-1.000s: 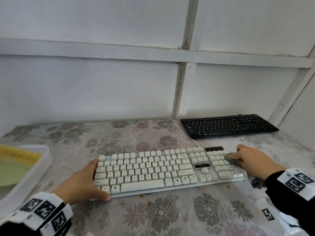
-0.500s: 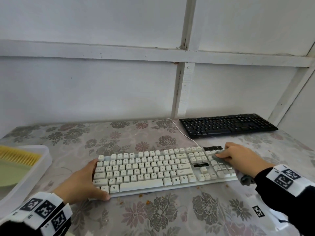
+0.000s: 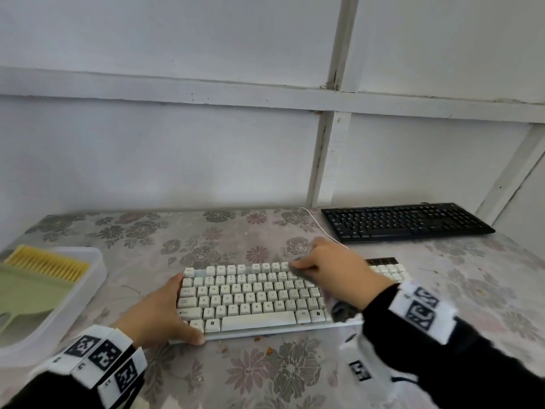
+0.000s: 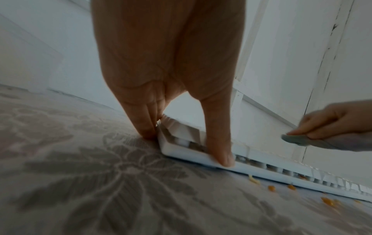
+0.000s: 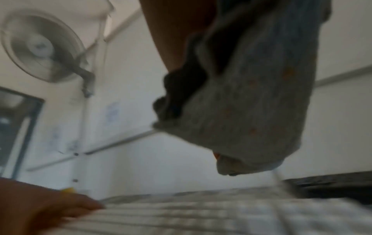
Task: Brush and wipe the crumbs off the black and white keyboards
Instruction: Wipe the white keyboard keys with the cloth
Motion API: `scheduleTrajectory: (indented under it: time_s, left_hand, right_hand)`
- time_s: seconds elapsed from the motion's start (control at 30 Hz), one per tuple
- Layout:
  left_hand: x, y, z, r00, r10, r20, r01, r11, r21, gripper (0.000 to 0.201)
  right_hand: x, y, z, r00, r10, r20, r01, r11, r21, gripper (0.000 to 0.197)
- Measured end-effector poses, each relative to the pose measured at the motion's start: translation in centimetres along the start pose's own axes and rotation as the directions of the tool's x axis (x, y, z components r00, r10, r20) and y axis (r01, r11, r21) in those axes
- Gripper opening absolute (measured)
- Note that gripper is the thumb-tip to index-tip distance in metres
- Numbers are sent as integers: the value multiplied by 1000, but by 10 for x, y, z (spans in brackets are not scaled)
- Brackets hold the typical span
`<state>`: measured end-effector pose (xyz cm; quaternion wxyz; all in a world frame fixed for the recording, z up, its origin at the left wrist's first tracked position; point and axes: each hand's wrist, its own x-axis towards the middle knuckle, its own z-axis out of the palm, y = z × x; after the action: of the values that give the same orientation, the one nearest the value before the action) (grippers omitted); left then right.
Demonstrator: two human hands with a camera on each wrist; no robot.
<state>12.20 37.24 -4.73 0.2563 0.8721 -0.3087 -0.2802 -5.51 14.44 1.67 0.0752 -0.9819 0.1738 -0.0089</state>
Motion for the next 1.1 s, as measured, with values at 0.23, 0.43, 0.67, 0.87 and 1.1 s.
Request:
scheduleTrajectory:
  time_s: [0.23, 0.43, 0.67, 0.87, 1.1]
  left_hand:
    - [3, -3, 1, 999, 27, -22, -28, 999, -34, 113]
    - [3, -2, 2, 999, 35, -31, -33, 999, 42, 121]
    - [1, -2, 0, 998, 51, -42, -52, 999, -11, 118]
    - [-2, 1, -1, 998, 40, -39, -40, 999, 18, 121]
    - [-2, 3, 0, 999, 31, -31, -30, 999, 35, 118]
  right_hand:
    - [48, -121, 43, 977, -215, 9, 212, 968, 137, 28]
    - [54, -146, 60, 960, -273, 53, 276, 960, -39, 28]
    - [47, -112, 55, 982, -176, 73, 170, 982, 82, 27]
    - [35, -76, 50, 978, -193, 82, 188, 981, 56, 35]
    - [35, -46, 29, 991, -92, 93, 92, 996, 1, 26]
